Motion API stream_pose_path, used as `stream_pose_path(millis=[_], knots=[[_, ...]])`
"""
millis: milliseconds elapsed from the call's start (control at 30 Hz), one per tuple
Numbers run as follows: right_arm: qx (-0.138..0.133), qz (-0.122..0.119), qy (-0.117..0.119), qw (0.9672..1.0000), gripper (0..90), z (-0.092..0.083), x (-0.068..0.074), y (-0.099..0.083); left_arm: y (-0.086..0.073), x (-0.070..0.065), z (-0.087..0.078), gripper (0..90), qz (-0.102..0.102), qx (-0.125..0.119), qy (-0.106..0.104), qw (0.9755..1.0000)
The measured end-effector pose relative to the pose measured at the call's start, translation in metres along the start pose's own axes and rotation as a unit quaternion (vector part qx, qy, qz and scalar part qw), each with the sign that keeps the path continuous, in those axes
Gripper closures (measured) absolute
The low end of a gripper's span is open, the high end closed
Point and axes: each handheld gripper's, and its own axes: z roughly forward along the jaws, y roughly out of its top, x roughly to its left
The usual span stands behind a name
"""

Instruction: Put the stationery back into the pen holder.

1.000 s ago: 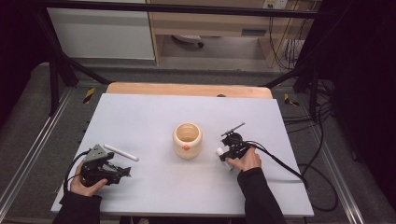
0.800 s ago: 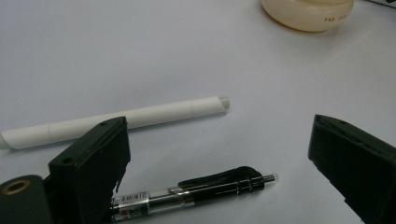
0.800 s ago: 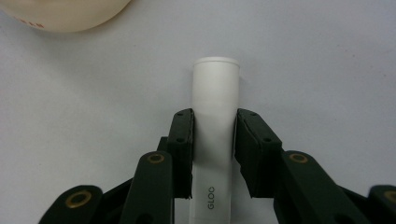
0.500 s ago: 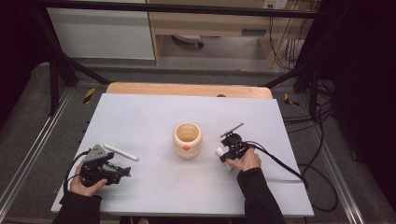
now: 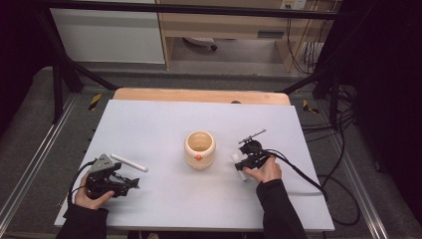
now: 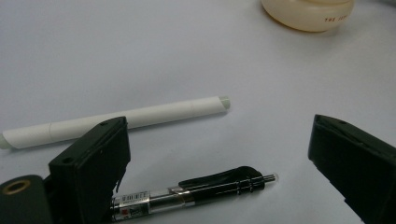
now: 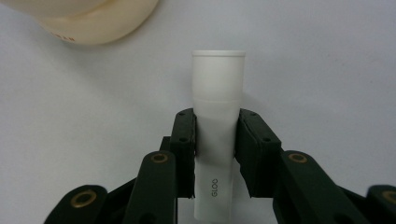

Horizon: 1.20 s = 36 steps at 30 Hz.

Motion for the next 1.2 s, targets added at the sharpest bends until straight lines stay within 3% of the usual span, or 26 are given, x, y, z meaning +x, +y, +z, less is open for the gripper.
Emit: stream_pose_path(millis=[433, 767, 833, 900, 933, 967, 1000, 1033, 1133, 1200], knots=[[-0.057, 0.000, 0.010, 0.9983, 70.0, -0.021, 0.000, -0.004, 0.000, 0.000, 0.000, 5.8, 0.000, 0.001, 0.000, 1.0000], [-0.111, -0.004, 0.013, 0.9937, 70.0, -0.038, -0.001, -0.009, 0.000, 0.000, 0.000, 5.8, 0.000, 0.001, 0.000, 1.0000], [-0.123, -0.005, 0.015, 0.9923, 70.0, -0.042, -0.001, -0.009, 0.000, 0.000, 0.001, 5.8, -0.002, 0.000, 0.000, 1.0000], [-0.150, -0.009, 0.016, 0.9885, 70.0, -0.049, 0.000, -0.010, 0.000, 0.000, 0.000, 5.8, 0.000, 0.001, 0.000, 1.0000], [-0.150, -0.009, 0.016, 0.9885, 70.0, -0.049, 0.000, -0.010, 0.000, 0.000, 0.000, 5.8, 0.000, 0.001, 0.000, 1.0000], [-0.171, -0.013, 0.017, 0.9851, 69.9, -0.053, 0.001, -0.010, 0.000, 0.000, 0.000, 5.8, -0.001, 0.001, 0.000, 1.0000], [-0.171, -0.013, 0.017, 0.9851, 69.9, -0.053, 0.001, -0.010, 0.000, 0.000, 0.000, 5.8, -0.001, 0.001, 0.000, 1.0000], [-0.188, -0.014, 0.017, 0.9819, 69.9, -0.057, 0.003, -0.010, 0.000, 0.000, 0.000, 5.8, 0.000, 0.001, 0.000, 1.0000], [-0.214, -0.020, 0.023, 0.9764, 69.9, -0.063, 0.005, -0.010, 0.000, 0.000, 0.000, 5.8, 0.000, 0.001, 0.000, 1.0000], [-0.220, -0.023, 0.026, 0.9749, 69.9, -0.065, 0.005, -0.010, 0.000, 0.000, 0.000, 5.8, -0.001, 0.001, 0.000, 1.0000]])
